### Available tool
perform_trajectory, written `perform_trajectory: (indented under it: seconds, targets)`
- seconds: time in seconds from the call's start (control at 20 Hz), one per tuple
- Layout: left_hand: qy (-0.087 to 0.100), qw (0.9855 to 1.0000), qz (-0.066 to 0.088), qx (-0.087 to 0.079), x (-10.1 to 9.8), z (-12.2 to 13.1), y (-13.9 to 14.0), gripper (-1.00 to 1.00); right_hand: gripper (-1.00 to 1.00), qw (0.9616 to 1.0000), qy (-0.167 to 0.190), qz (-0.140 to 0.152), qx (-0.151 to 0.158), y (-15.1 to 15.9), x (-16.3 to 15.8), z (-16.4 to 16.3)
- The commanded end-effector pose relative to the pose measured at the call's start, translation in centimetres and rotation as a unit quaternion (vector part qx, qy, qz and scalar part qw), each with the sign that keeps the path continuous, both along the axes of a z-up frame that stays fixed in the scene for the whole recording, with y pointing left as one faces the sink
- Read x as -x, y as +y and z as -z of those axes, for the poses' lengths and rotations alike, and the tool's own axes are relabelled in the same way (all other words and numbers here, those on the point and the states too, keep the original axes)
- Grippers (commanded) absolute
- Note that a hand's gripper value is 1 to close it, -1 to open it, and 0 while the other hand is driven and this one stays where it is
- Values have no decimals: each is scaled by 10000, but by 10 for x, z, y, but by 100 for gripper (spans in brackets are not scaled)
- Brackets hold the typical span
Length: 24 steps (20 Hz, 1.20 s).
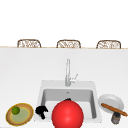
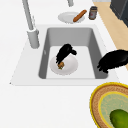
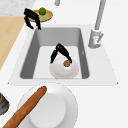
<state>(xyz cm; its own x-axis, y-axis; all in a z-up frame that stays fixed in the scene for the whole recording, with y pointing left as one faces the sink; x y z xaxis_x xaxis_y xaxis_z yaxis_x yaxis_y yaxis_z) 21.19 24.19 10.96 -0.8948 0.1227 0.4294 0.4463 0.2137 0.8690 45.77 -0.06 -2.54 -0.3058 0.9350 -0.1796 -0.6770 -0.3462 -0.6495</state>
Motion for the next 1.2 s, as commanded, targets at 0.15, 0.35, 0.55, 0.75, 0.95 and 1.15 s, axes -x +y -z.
perform_trajectory:
  seconds: [0.15, 0.35, 0.55, 0.75, 0.95, 1.15]
  targets:
    - [0, 10000, 0, 0, 0, 0, 0, 0, -100, 9998, 110, -50, -154, -2, -6, 19]
    - [0, 10000, 0, 0, 0, 0, 0, 0, -100, 9995, 175, 265, -67, 9, -6, 33]
    - [0, 10000, 0, 0, 0, 0, 0, 0, -100, 9994, 102, 319, 36, 15, -21, 50]
    - [0, 10000, 0, 0, 0, 0, 0, 0, -100, 9996, -218, 164, 60, 12, -41, 62]
    - [0, 10000, 0, 0, 0, 0, 0, 0, -100, 9992, -365, 58, 128, 12, -42, 69]
    - [0, 10000, 0, 0, 0, 0, 0, 0, 100, 9956, -928, -132, 42, 13, -46, 73]
